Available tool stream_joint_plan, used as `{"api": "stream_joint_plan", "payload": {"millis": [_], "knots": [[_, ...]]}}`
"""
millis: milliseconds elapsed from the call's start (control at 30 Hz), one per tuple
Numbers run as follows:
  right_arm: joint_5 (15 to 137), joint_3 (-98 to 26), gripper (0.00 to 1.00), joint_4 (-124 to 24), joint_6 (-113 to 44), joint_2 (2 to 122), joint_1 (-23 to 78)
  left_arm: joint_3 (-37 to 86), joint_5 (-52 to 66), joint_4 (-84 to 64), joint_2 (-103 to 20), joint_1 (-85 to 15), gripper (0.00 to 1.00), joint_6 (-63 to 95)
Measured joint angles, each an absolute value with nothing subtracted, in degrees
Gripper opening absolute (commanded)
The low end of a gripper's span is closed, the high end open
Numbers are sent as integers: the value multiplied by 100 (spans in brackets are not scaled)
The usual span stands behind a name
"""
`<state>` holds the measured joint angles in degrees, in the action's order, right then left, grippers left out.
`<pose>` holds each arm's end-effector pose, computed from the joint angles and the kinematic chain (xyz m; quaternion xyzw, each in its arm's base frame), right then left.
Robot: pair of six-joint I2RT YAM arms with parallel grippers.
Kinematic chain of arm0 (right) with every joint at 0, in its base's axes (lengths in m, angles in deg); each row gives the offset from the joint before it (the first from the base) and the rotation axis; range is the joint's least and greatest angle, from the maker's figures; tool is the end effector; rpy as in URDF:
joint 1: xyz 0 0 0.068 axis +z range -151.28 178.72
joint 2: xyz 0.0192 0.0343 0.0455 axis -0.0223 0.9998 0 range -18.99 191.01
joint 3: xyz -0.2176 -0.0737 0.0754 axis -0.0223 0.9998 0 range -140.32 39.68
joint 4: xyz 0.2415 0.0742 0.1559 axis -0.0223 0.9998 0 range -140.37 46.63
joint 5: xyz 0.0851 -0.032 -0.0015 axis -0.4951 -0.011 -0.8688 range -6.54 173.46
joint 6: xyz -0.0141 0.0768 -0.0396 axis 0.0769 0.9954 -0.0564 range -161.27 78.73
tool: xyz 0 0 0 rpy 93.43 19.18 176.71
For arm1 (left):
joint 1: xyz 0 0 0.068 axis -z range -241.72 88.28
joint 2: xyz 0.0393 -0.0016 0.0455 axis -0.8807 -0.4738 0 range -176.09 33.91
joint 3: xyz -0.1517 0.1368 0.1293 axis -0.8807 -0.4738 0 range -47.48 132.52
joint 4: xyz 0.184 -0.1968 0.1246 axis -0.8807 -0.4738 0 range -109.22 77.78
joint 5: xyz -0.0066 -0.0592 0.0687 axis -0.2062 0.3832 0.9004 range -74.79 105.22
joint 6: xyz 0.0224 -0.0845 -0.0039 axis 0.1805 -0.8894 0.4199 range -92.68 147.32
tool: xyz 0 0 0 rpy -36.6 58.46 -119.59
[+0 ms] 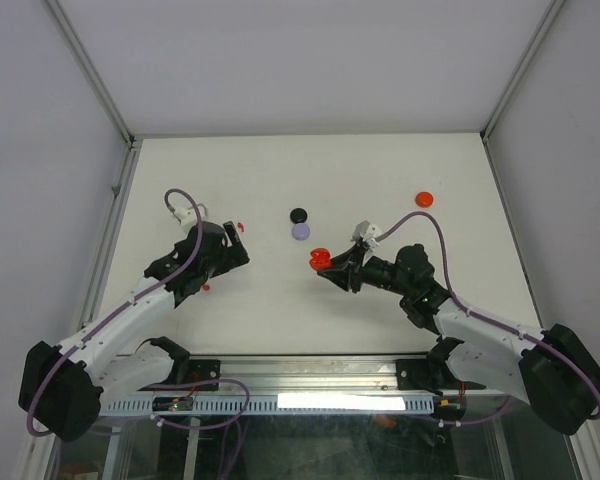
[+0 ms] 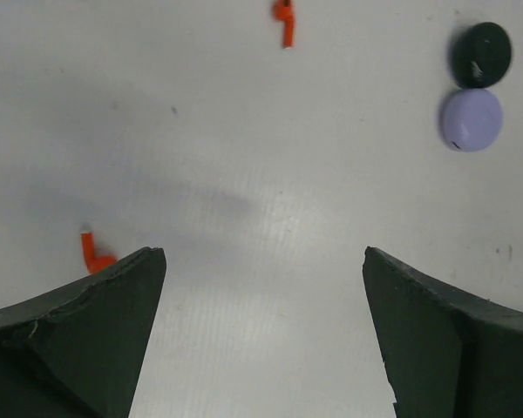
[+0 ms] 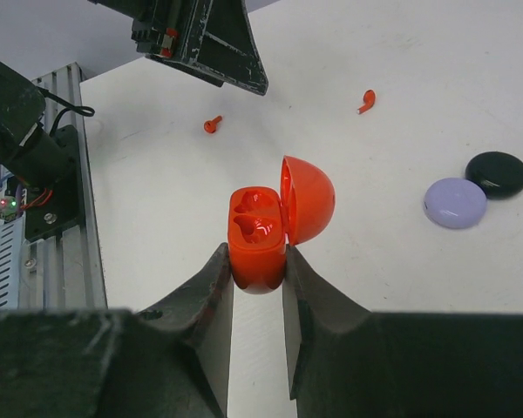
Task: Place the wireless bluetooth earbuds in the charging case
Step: Pick up the earbud from the center of the board.
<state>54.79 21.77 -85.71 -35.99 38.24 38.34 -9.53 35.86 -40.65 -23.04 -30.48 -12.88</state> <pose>0.2018 0.2153 0.1658 -0.3704 0.6271 0.4196 0.5417 0.2531 -0.1215 0.1646 -0.1365 0.9088 -0.0730 0.3875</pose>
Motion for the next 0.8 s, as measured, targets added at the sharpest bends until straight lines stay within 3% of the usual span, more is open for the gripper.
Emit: {"api": "stream_joint_plan", "payload": {"millis": [400,800], "knots": [[5507,2177,0,-8896,-3490,4198,3834,-1197,3197,-3892,-3327,-4033,85,-1588],[5525,2177,0,-8997,-3468,4331,3832,977,2902,-3538,-5978,-4272,75,-862]]}}
